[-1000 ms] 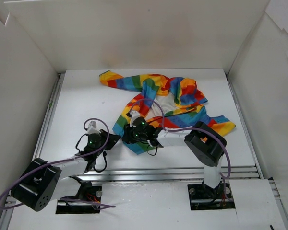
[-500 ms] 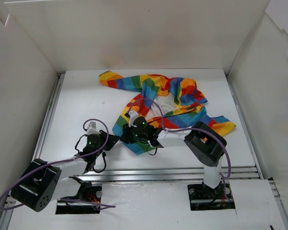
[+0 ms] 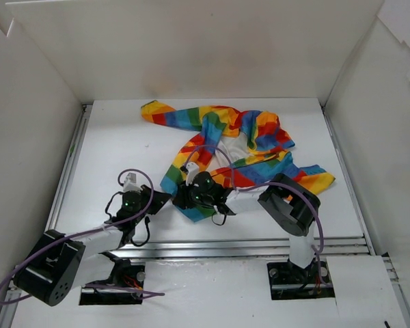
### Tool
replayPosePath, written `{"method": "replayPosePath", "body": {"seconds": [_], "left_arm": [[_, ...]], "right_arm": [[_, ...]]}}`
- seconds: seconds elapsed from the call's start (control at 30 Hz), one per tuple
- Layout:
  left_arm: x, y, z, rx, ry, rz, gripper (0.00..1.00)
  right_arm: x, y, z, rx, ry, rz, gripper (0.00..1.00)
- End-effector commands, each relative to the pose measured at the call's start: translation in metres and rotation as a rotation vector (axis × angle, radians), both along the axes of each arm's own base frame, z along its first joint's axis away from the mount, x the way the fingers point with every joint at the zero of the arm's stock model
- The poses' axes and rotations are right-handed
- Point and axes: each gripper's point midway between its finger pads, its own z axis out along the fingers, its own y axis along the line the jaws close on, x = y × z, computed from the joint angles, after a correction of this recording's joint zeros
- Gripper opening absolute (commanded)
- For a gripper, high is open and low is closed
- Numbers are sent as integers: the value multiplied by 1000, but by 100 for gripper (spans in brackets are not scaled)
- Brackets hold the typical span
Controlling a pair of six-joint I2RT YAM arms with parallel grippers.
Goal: Zip up the jacket
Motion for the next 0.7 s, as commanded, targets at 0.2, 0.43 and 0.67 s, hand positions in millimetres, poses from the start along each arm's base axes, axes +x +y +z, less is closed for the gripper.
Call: {"method": "replayPosePath", "body": {"seconds": [0.2, 0.43, 0.67], "left_arm": [[4, -9, 22, -66, -54, -43, 0], [2, -13, 28, -133, -44, -78, 0], [0, -13, 33, -163, -48, -82, 0]], "right_arm": [[4, 8, 50, 167, -118, 55, 43], [3, 10, 66, 193, -169, 93, 45], [0, 9, 66, 216, -151, 108, 43]]}}
